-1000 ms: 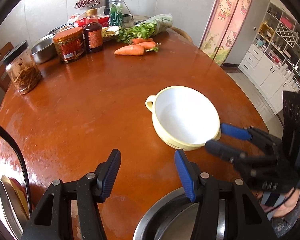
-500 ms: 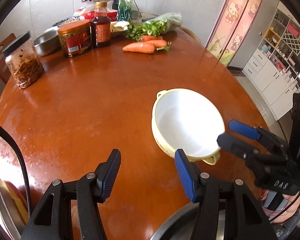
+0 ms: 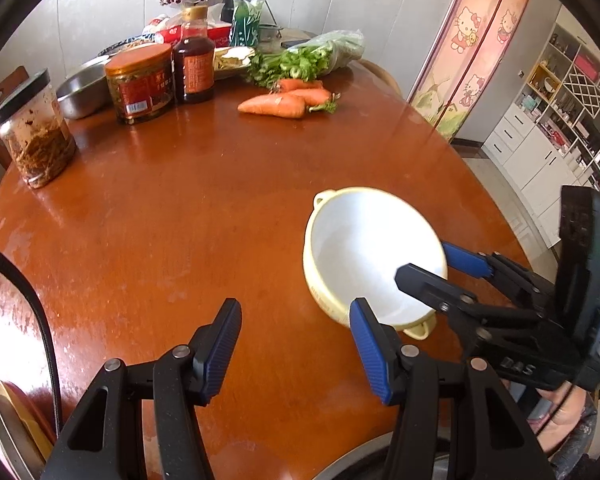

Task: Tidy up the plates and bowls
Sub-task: 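Lift the yellow bowl with the right tool over the steel basin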

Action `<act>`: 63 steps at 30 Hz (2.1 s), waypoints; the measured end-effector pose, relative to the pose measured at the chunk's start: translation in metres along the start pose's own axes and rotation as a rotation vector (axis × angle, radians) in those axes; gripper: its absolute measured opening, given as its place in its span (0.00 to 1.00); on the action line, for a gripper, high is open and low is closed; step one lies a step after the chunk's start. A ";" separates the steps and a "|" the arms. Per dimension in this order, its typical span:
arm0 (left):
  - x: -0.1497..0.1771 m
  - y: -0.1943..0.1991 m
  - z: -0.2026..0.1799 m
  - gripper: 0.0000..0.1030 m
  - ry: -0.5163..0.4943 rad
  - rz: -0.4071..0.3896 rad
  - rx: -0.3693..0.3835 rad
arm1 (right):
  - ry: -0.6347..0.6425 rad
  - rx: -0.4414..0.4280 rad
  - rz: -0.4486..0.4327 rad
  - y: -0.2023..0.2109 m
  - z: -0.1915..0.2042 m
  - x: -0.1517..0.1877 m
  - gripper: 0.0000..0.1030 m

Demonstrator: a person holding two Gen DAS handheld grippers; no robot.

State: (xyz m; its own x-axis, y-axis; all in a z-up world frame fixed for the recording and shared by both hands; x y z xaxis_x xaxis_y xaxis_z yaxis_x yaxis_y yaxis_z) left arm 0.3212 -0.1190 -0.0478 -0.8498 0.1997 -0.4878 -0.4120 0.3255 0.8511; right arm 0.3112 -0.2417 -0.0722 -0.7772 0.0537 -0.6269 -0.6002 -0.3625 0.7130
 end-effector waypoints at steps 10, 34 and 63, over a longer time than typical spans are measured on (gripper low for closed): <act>0.003 -0.013 0.006 0.54 0.026 0.051 -0.001 | 0.093 -0.059 0.022 -0.006 0.020 0.001 0.66; 0.002 -0.004 0.012 0.49 0.111 0.040 0.142 | 0.159 -0.064 0.008 0.005 0.056 0.002 0.64; 0.058 0.117 -0.027 0.50 0.040 -0.165 0.091 | 0.226 -0.115 -0.155 0.118 0.120 0.034 0.64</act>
State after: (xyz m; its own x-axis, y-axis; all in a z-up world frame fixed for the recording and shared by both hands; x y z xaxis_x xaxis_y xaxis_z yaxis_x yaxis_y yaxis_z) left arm 0.2144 -0.0939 0.0288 -0.7863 0.1005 -0.6096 -0.5169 0.4334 0.7382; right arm 0.1913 -0.1711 0.0282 -0.6085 -0.0868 -0.7888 -0.6732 -0.4698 0.5711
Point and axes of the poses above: each gripper's, at about its wrist camera, not at the fingertips, and y roughly against the way its jaws point, z to its left, x to its underside, the point moved 8 cm from there along -y, roughly the way its jaws point
